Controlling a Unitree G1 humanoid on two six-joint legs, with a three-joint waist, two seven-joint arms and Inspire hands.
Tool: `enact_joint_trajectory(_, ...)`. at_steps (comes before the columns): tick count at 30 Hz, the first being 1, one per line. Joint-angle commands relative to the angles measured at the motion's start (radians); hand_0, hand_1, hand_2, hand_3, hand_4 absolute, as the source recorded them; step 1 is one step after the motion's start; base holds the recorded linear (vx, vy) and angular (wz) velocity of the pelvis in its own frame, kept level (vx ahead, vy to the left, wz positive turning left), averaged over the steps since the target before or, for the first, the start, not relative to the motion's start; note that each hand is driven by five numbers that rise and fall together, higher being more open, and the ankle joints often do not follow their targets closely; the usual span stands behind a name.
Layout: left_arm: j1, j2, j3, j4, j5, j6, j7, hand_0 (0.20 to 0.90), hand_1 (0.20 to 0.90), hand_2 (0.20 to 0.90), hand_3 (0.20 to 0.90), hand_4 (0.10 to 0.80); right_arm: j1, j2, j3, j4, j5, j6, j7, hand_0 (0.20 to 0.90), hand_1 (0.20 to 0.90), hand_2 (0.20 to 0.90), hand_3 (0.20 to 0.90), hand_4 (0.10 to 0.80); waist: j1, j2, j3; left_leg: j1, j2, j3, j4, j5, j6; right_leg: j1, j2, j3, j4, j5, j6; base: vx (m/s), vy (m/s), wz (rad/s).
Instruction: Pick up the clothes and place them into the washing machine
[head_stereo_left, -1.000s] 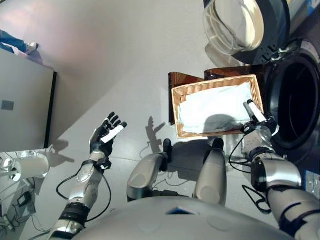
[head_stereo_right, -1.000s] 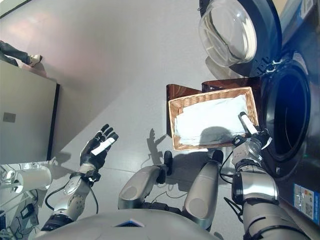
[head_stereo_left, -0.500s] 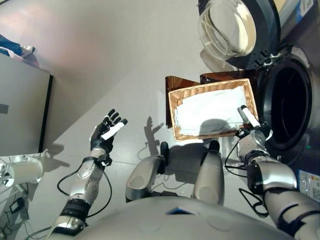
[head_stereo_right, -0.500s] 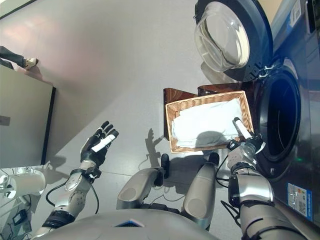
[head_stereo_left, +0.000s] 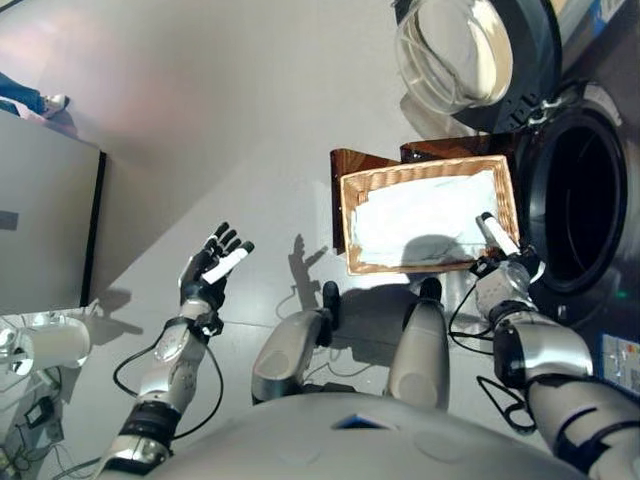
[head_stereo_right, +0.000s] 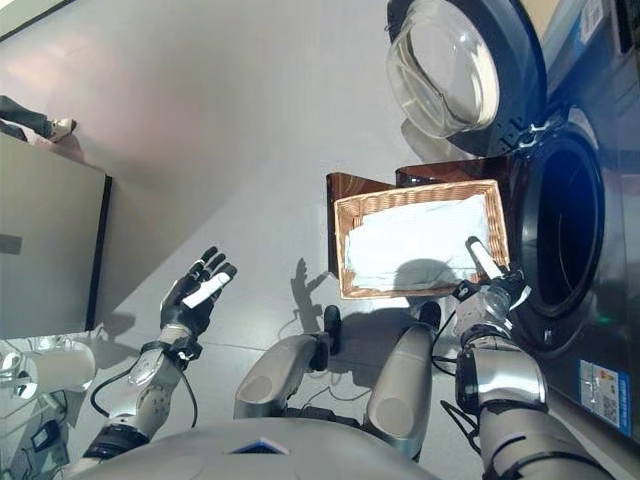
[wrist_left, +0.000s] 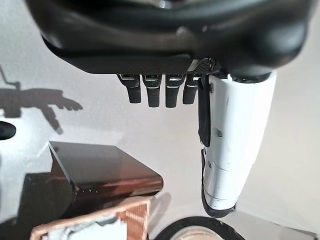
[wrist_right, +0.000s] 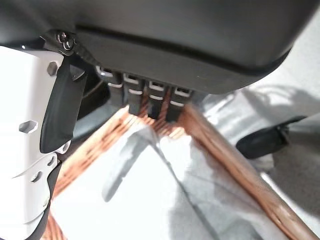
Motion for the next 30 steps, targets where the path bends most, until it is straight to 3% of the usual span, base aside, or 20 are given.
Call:
enact_joint_trajectory(1,-0.002,0.097,0.024,-0.074,-0.010,-0.072,0.004,0.900,0.900,0.900,0.900,0.800,-0.057,-0.054,-0.012,0.015,-0.007,-0.008,-0.027,0.900,0.900,0.900,0.900,0.800,0.006,0.022,0.007,-0.080,-0.032,0.023,0.042,0.004,0.014,0.025,-0.002,0.012,-0.040,0.027,0.000,-0.019,0.012,0.03)
enact_joint_trajectory(9,0.008,0.111,0.028,-0.134,-0.025,-0.085,0.002,0.900,0.900,0.900,0.900,0.800,-0.105,-0.066,0.010,-0.019,0.009,-0.015,-0.002,0.900,0.900,0.900,0.900,0.800,0.014,0.035,0.039,-0.129,-0.034,0.025,0.098,0.000,0.014,-0.020,-0.008,0.015,0.021,0.006,-0.007,-0.006,-0.008,0.01)
enact_joint_trajectory(16,0.014,0.129,0.040,-0.151,-0.029,-0.085,0.002,0.900,0.900,0.900,0.900,0.800,-0.135,-0.040,0.025,-0.018,0.010,-0.020,0.013,0.900,0.900,0.900,0.900,0.800,0.025,0.013,0.060,-0.201,-0.018,0.015,0.214,-0.035,0.012,-0.067,-0.002,0.008,0.128,-0.039,-0.023,-0.023,-0.040,0.11)
enact_joint_trajectory(30,0.017,0.150,0.060,-0.153,-0.027,-0.080,0.000,0.900,0.900,0.900,0.900,0.800,-0.145,0.009,0.047,-0.018,0.037,-0.021,0.046,0.900,0.900,0.900,0.900,0.800,0.034,-0.023,0.051,-0.248,-0.014,0.015,0.257,-0.058,0.020,-0.122,0.009,0.015,0.170,-0.042,-0.031,-0.005,-0.004,0.03)
